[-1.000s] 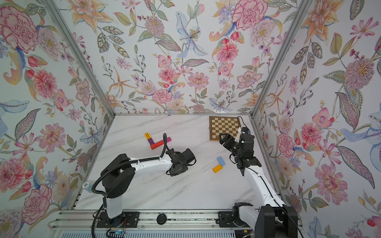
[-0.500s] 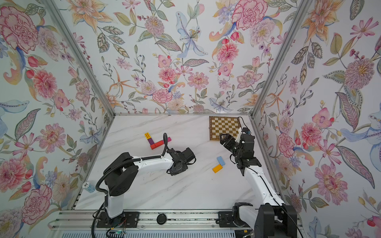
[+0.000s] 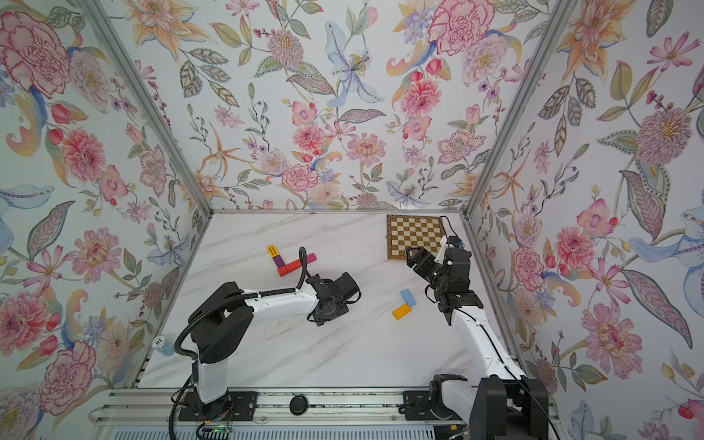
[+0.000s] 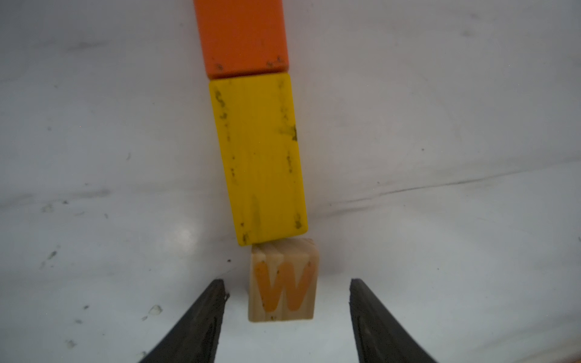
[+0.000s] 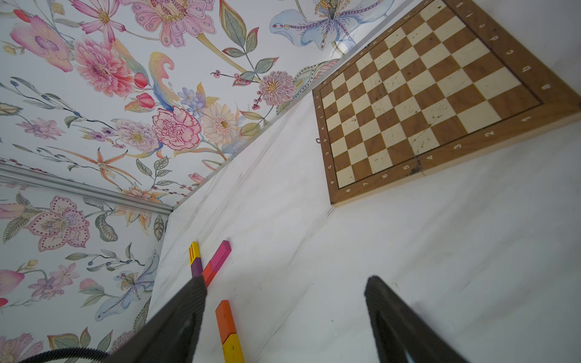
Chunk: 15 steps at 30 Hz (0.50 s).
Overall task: Assemble the letter v with building blocks
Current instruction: Assemble the building block at the center of the board.
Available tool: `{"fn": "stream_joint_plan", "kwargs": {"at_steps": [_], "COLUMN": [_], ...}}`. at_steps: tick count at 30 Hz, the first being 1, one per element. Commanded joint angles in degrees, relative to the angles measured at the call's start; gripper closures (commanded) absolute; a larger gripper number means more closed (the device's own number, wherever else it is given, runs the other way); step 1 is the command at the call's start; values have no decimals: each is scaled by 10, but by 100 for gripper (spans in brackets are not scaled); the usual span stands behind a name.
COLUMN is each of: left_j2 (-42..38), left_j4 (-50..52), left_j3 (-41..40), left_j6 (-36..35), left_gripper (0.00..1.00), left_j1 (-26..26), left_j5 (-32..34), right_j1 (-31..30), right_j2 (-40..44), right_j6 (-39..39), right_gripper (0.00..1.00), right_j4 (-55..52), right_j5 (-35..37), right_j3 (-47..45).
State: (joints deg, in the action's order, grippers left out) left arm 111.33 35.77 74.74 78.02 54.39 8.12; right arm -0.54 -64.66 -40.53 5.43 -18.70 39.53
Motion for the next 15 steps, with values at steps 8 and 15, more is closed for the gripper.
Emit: {"fn": "stream_joint_plan", "kwargs": {"at_steps": [8, 15], "left_j2": [-120, -192], "left_j4": [11, 3], "left_j3": [-29, -48], "left_j6": [-2, -35], "left_gripper": [24, 24], "left_j1": [18, 22], "left_j5": [88, 159], "right_j1": [4, -15], "right_j2": [-23, -35], "right_j6": [6, 3], "right_gripper": [18, 19], "right_j4": [6, 3], "right_j5": [-3, -5], "right_j3": [-3, 9]}}
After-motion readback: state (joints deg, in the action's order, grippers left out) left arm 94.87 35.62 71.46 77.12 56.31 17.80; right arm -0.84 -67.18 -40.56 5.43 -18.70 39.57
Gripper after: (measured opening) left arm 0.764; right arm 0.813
